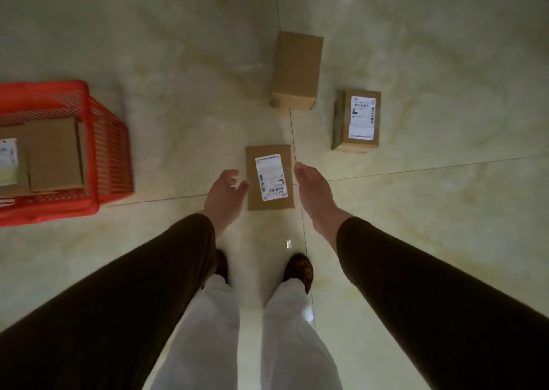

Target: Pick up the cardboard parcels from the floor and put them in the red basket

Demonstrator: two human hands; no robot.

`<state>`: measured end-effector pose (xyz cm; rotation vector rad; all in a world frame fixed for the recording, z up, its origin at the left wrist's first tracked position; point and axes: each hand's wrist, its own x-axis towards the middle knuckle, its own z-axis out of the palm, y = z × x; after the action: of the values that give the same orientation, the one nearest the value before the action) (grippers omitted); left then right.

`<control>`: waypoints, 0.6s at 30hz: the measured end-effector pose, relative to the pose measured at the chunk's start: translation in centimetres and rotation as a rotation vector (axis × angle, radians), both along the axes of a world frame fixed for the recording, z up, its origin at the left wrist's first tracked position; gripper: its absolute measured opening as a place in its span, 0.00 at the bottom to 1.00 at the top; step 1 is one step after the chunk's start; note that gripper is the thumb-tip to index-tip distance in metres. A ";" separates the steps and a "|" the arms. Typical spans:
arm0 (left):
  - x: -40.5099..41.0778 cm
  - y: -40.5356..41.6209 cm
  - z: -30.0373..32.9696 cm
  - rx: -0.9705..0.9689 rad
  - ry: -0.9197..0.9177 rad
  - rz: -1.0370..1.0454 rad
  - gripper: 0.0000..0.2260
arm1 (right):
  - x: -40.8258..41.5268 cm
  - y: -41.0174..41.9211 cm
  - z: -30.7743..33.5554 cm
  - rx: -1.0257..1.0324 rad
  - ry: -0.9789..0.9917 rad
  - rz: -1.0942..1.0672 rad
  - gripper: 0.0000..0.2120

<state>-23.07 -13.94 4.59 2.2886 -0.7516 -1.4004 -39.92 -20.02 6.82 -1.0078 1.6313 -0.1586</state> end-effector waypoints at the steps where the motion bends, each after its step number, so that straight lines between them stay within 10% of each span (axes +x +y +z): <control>1: -0.5 0.0 -0.7 0.011 0.009 0.018 0.23 | -0.2 -0.3 -0.8 0.018 0.003 0.010 0.27; 18: -2.1 -1.8 -14.9 0.115 0.173 0.160 0.18 | 0.4 -2.2 -14.8 0.316 -0.030 -0.015 0.23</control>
<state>-25.13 -15.75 -10.27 2.2188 -0.4352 -1.5765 -39.50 -22.26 -7.99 -0.7476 1.5772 0.0723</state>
